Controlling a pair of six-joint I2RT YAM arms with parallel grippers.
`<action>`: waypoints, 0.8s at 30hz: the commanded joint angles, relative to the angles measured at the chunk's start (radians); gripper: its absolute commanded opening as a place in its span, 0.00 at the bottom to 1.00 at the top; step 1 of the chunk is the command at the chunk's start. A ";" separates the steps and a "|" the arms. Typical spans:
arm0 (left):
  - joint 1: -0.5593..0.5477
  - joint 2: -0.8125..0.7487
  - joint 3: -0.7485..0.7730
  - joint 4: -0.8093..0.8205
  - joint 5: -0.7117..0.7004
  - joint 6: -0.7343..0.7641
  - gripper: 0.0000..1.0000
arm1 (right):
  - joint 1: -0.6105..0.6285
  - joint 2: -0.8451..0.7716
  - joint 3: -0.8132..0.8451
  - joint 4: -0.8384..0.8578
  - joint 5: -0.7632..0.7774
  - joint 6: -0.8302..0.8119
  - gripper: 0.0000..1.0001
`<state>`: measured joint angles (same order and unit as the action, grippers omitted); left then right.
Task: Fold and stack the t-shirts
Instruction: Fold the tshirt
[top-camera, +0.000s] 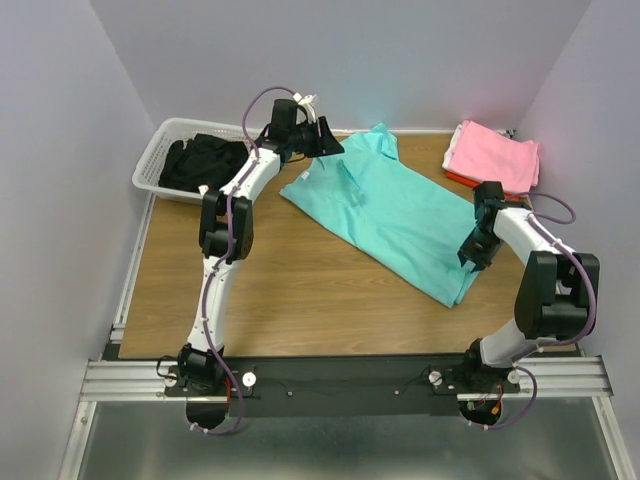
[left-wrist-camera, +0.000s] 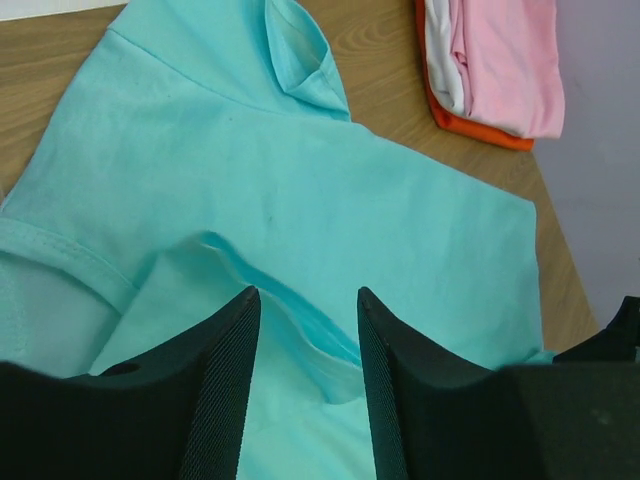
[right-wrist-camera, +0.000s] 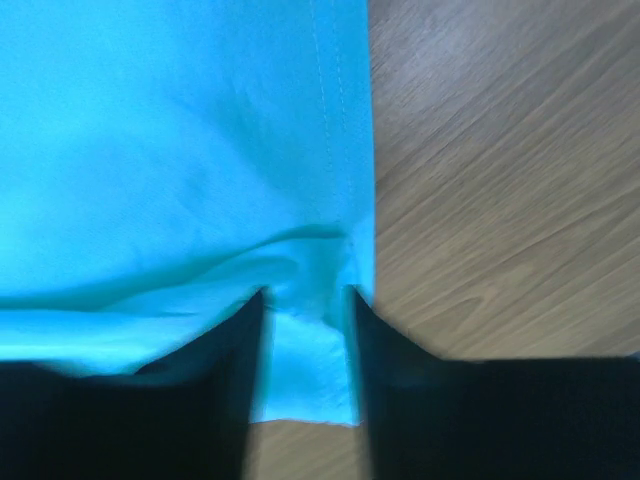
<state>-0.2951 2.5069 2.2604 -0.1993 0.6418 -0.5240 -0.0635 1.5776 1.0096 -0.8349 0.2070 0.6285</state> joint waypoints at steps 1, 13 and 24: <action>-0.003 -0.042 -0.024 0.055 -0.036 0.011 0.58 | -0.012 -0.027 0.055 0.008 0.046 0.002 0.59; -0.013 -0.163 -0.287 -0.037 -0.076 0.176 0.59 | 0.014 -0.133 0.092 0.088 -0.187 -0.107 0.65; -0.033 -0.190 -0.455 -0.072 -0.128 0.258 0.59 | 0.048 -0.088 -0.111 0.270 -0.413 -0.053 0.62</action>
<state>-0.3187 2.3791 1.8431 -0.2180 0.5816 -0.3340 -0.0181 1.4582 0.9253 -0.6407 -0.1257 0.5671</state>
